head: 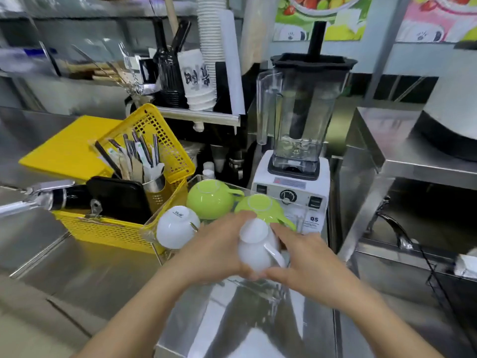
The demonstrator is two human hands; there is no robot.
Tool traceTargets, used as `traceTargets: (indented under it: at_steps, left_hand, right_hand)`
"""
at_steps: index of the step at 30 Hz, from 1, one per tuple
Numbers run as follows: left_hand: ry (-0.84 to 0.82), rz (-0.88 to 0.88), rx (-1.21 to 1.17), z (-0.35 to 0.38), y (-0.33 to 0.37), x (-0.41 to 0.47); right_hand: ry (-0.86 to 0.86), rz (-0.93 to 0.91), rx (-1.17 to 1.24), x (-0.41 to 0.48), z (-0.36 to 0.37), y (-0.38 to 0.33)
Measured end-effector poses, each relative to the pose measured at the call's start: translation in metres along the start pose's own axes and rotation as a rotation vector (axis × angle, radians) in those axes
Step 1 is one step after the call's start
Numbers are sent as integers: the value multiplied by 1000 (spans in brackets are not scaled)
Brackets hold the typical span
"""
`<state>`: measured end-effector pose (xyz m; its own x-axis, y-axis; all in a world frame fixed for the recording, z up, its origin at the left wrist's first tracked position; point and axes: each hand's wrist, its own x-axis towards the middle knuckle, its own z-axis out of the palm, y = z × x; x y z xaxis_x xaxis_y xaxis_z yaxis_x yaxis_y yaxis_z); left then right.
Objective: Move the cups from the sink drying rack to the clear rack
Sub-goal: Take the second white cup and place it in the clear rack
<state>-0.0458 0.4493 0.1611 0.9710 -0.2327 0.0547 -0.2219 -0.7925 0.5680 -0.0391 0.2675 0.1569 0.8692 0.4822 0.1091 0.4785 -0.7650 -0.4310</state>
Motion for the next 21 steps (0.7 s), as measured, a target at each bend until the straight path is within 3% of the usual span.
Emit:
traceTargets:
  at_steps: [4,13,18,21]
  left_hand:
    - [-60,0,12,13,-16,-2]
    - [-84,60,-71,20,-27,4]
    - [-90,83,-26,23,-26,2]
    - [-172,100,-28,17,-31,-1]
  right_hand:
    - [-31,71,-46,-5,17,-3]
    - [25,155,101,-8,32,6]
    - [82,123,135,-12,40,9]
    - [98,39,38,-14,38,9]
